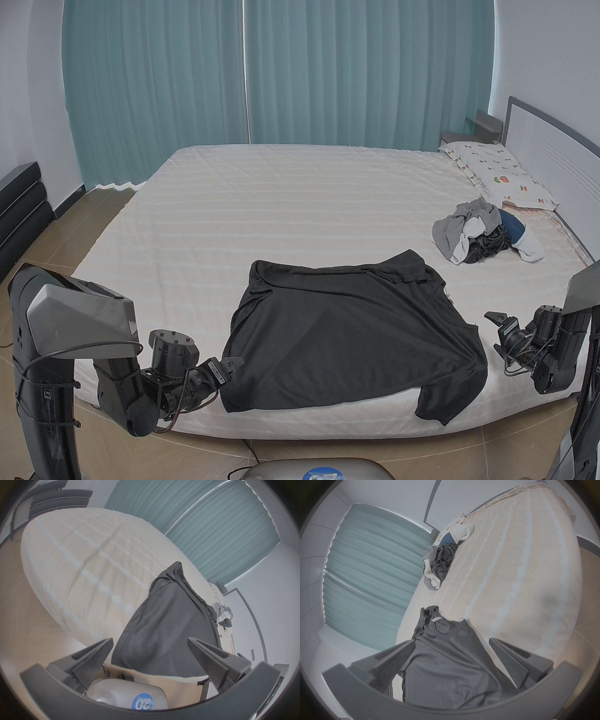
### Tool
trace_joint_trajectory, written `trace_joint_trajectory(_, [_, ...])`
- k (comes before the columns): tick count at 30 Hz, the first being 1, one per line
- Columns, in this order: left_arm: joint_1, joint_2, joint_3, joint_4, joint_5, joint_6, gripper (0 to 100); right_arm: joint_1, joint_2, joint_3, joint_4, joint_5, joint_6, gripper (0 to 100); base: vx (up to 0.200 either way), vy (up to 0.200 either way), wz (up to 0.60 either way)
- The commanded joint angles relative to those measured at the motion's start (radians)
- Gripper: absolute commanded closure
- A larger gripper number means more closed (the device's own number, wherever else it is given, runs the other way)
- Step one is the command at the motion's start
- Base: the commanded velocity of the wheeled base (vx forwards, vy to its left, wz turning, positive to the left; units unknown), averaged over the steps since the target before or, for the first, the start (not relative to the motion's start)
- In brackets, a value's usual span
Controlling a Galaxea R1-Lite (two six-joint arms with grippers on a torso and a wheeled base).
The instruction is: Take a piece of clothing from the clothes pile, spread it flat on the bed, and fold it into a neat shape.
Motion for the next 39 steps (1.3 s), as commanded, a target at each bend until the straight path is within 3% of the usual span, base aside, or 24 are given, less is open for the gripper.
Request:
trace_joint_trajectory(1, [0.004, 0.002, -0.007, -0.001, -0.001, 0.0, 0, 0.012, -0.012, 0.008, -0.011, -0.021, -0.002, 0, 0.2, 0.0, 0.0])
trace_joint_trajectory(12, [0.01, 0.006, -0.019, -0.001, 0.0, -0.003, 0, 0.094, -0.058, 0.016, -0.009, -0.041, -0.005, 0, 0.2, 0.0, 0.0])
trace_joint_trajectory(15, [0.019, 0.006, -0.019, -0.001, -0.001, -0.003, 0, 0.129, -0.058, 0.002, -0.008, -0.046, -0.003, 0, 0.0, 0.0, 0.0])
trace_joint_trajectory(17, [0.023, 0.009, -0.023, -0.001, -0.001, -0.005, 0, 0.164, -0.052, -0.024, -0.006, -0.072, -0.008, 0, 0.0, 0.0, 0.0])
trace_joint_trajectory(19, [0.023, 0.013, -0.023, -0.003, -0.001, -0.005, 0, 0.216, -0.04, -0.07, 0.019, -0.139, -0.035, 0, 0.0, 0.0, 0.0])
trace_joint_trajectory(22, [0.023, 0.014, -0.023, -0.003, -0.001, -0.005, 0, 0.242, -0.033, -0.092, 0.049, -0.149, -0.074, 0, 0.0, 0.0, 0.0])
trace_joint_trajectory(23, [0.023, 0.016, -0.024, -0.003, -0.001, -0.006, 0, 0.267, -0.018, -0.146, 0.098, -0.164, -0.124, 0, 0.0, 0.0, 0.0])
trace_joint_trajectory(28, [0.027, 0.016, -0.024, -0.003, 0.0, -0.008, 0, 0.307, 0.02, -0.302, 0.246, -0.228, -0.14, 0, 0.0, 0.0, 0.0])
trace_joint_trajectory(39, [0.031, 0.028, -0.033, -0.006, 0.002, -0.015, 0, 0.305, 0.125, -0.567, 0.482, -0.235, -0.141, 0, 0.0, 0.0, 0.0])
